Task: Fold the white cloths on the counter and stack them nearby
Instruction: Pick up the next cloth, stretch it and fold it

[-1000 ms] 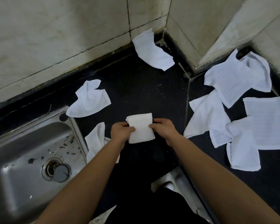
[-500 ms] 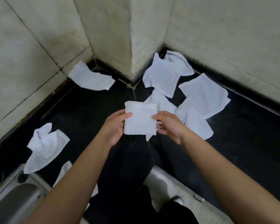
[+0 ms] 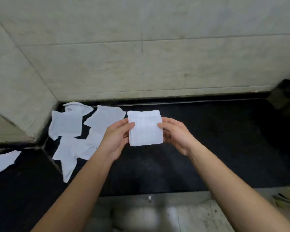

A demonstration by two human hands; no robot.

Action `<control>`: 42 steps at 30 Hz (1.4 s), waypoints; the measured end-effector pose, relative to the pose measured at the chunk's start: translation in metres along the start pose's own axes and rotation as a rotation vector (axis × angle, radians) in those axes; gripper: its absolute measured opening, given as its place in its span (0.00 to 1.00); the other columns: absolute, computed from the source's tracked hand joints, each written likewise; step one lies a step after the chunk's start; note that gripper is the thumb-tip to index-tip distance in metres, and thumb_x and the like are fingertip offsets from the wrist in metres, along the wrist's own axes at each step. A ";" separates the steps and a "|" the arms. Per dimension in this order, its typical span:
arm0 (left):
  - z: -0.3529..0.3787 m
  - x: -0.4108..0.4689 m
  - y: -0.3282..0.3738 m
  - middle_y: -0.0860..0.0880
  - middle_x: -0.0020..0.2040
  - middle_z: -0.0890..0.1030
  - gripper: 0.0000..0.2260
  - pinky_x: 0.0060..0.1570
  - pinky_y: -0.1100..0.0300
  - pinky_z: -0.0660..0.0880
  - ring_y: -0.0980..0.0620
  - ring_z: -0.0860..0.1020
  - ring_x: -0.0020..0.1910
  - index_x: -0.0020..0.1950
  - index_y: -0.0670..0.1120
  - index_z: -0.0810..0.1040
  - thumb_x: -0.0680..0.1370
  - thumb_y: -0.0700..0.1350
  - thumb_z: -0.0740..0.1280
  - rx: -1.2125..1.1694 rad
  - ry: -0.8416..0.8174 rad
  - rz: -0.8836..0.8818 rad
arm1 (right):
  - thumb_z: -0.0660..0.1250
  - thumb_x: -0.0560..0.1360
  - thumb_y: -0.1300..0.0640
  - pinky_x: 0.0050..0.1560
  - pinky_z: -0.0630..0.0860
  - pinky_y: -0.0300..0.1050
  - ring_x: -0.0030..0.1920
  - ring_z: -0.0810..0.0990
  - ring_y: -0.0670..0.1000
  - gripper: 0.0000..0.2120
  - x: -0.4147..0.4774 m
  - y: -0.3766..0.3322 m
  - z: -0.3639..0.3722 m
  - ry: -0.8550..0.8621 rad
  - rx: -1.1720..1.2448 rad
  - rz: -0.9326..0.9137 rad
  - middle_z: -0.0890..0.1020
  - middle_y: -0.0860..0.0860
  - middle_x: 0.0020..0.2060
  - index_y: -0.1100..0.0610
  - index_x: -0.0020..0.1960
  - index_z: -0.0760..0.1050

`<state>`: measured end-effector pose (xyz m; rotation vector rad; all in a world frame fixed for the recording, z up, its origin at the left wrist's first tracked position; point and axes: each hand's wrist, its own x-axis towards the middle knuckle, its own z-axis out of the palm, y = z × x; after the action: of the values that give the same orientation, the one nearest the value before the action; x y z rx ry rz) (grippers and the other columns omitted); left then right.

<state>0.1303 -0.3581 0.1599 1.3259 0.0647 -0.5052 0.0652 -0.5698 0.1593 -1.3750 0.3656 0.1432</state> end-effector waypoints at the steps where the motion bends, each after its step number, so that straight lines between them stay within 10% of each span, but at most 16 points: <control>1: 0.038 -0.003 -0.007 0.46 0.55 0.85 0.13 0.46 0.57 0.81 0.49 0.84 0.54 0.61 0.44 0.81 0.77 0.41 0.70 0.025 -0.054 -0.003 | 0.67 0.77 0.58 0.43 0.80 0.45 0.44 0.86 0.49 0.12 -0.021 -0.003 -0.035 0.045 -0.004 -0.027 0.87 0.52 0.51 0.52 0.60 0.81; 24: 0.686 0.009 -0.112 0.44 0.51 0.86 0.10 0.40 0.57 0.80 0.51 0.84 0.45 0.58 0.43 0.82 0.77 0.41 0.70 0.150 -0.742 -0.074 | 0.67 0.78 0.59 0.42 0.80 0.40 0.48 0.86 0.47 0.08 -0.255 -0.087 -0.586 0.903 0.007 -0.312 0.87 0.47 0.48 0.51 0.55 0.82; 42: 0.948 0.164 -0.141 0.44 0.45 0.87 0.08 0.35 0.60 0.78 0.52 0.83 0.38 0.55 0.42 0.82 0.76 0.39 0.70 0.218 -0.537 -0.097 | 0.67 0.78 0.55 0.53 0.81 0.47 0.53 0.83 0.49 0.08 -0.141 -0.181 -0.883 0.823 -0.115 -0.154 0.84 0.47 0.53 0.48 0.56 0.81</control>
<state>-0.0030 -1.3191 0.2222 1.3621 -0.3810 -0.9570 -0.1603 -1.4497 0.2434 -1.5260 0.9391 -0.5562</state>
